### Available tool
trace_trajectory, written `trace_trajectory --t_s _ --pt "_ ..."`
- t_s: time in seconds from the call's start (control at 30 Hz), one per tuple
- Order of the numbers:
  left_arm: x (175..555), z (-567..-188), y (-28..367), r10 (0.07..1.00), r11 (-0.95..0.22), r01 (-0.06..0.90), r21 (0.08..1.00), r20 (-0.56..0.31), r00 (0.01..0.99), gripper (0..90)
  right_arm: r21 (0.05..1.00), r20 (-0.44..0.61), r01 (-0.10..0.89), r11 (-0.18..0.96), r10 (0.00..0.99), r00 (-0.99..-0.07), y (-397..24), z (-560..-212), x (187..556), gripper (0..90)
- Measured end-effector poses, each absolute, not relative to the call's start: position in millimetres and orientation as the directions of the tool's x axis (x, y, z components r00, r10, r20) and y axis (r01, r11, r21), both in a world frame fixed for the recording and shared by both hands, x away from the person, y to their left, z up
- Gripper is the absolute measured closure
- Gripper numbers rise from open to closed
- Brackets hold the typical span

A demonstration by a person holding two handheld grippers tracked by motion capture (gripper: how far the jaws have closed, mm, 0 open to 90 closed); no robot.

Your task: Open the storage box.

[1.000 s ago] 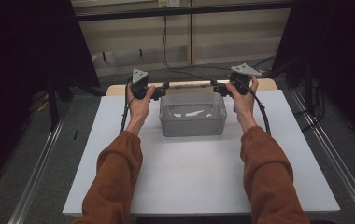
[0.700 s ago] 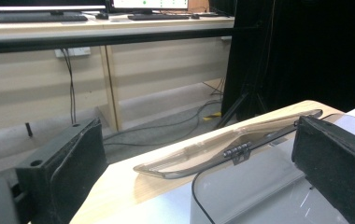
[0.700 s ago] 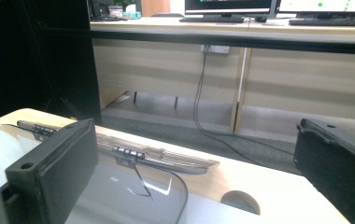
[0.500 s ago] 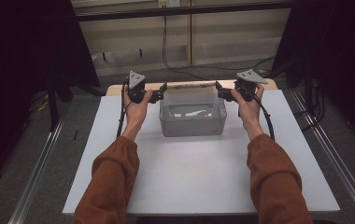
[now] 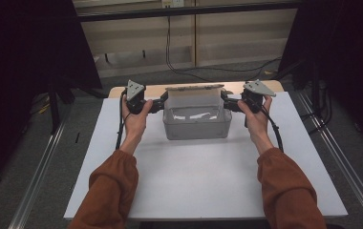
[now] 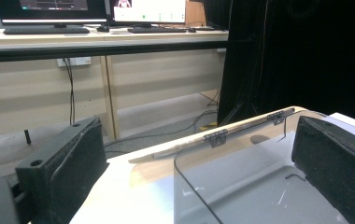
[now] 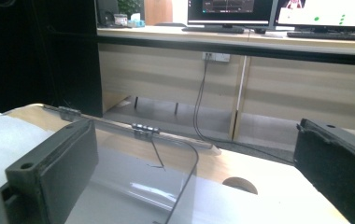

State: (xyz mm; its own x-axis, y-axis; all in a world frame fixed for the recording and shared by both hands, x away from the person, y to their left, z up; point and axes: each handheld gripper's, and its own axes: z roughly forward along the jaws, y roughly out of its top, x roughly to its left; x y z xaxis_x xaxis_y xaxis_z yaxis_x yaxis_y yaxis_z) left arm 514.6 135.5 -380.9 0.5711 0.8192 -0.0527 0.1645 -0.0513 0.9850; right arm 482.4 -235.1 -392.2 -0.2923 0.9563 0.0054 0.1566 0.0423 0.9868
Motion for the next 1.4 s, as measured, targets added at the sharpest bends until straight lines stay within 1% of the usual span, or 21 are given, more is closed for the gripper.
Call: trace_trajectory --t_s 0.13,0.2,0.4,0.43,0.5,0.6,0.67,0.77,1.0,1.23,1.3,1.4 --pt "508 -383 143 0.826 -0.044 0.166 0.985 -0.058 0.560 2.8 0.988 0.013 0.150 0.034 0.953 -0.303 -234 -391 476 0.0" --pt "505 -384 147 0.823 -0.027 0.170 0.985 -0.075 0.563 2.8 0.989 0.014 0.143 0.032 0.952 -0.307 -233 -389 473 0.0" --pt "494 -388 155 0.832 -0.052 0.162 0.985 -0.047 0.553 2.7 0.990 -0.013 0.128 0.055 0.952 -0.305 -231 -390 462 0.0" --pt "493 -388 157 0.827 -0.053 0.149 0.987 -0.040 0.560 2.7 0.990 -0.017 0.126 0.058 0.952 -0.304 -231 -391 460 0.0" --pt "489 -388 159 0.828 -0.032 0.152 0.988 -0.059 0.557 2.7 0.990 -0.025 0.123 0.065 0.953 -0.303 -233 -391 457 0.0" --pt "483 -387 163 0.820 -0.026 0.146 0.989 -0.063 0.569 2.7 0.990 -0.049 0.112 0.084 0.957 -0.287 -235 -392 452 0.0" --pt "478 -387 165 0.820 -0.018 0.140 0.990 -0.066 0.568 2.7 0.991 -0.047 0.108 0.081 0.957 -0.287 -237 -391 448 0.0" --pt "471 -390 167 0.818 0.010 0.146 0.989 -0.093 0.568 3.2 0.990 -0.059 0.103 0.092 0.956 -0.287 -239 -391 443 0.0" --pt "455 -391 170 0.807 -0.011 0.125 0.992 -0.065 0.587 3.9 0.991 -0.054 0.103 0.088 0.954 -0.294 -241 -394 429 0.0" --pt "441 -390 175 0.811 -0.034 0.122 0.992 -0.044 0.584 4.6 0.992 -0.056 0.092 0.087 0.954 -0.295 -245 -394 415 0.0" --pt "437 -390 176 0.811 -0.060 0.104 0.993 -0.013 0.585 4.6 0.992 -0.058 0.088 0.087 0.956 -0.289 -247 -394 410 0.0" --pt "430 -393 176 0.802 -0.059 0.114 0.992 -0.021 0.597 4.7 0.992 -0.060 0.092 0.089 0.956 -0.286 -251 -396 404 0.0"
